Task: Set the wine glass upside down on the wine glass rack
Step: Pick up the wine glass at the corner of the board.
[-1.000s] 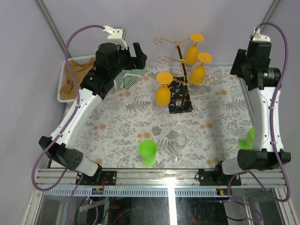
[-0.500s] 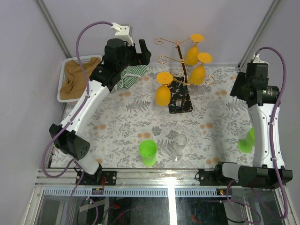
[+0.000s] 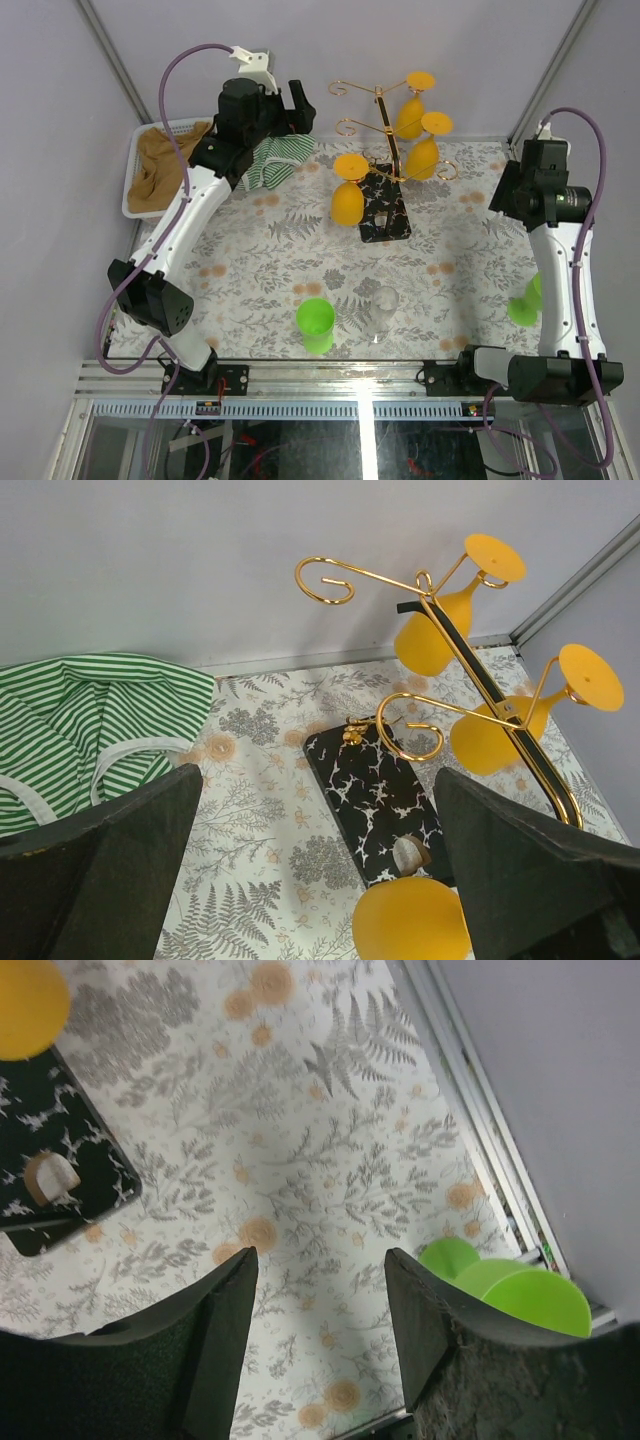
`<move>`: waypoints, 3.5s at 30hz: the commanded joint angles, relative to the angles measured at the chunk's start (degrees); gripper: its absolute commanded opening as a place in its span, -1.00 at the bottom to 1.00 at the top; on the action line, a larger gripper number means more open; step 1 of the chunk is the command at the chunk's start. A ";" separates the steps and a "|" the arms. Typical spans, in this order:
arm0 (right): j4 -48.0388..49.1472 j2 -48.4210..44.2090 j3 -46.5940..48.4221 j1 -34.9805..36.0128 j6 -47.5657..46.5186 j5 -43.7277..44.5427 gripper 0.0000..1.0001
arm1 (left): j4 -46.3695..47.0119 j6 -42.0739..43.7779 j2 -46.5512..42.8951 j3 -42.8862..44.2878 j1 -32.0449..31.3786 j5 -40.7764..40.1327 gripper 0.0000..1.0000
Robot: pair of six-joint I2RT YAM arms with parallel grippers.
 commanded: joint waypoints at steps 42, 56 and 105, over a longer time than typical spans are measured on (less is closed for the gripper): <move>0.82 -7.99 -7.34 -0.83 -3.43 -4.57 0.14 | 15.20 11.22 -13.68 -15.10 0.02 30.66 0.99; 3.15 -3.04 4.47 -0.83 -0.20 -0.08 0.18 | 18.13 9.35 -11.27 -16.46 -12.41 39.74 0.99; 6.64 -1.33 5.64 -0.83 -3.78 -2.16 0.19 | -25.36 19.03 -3.30 -13.66 -35.95 19.66 0.53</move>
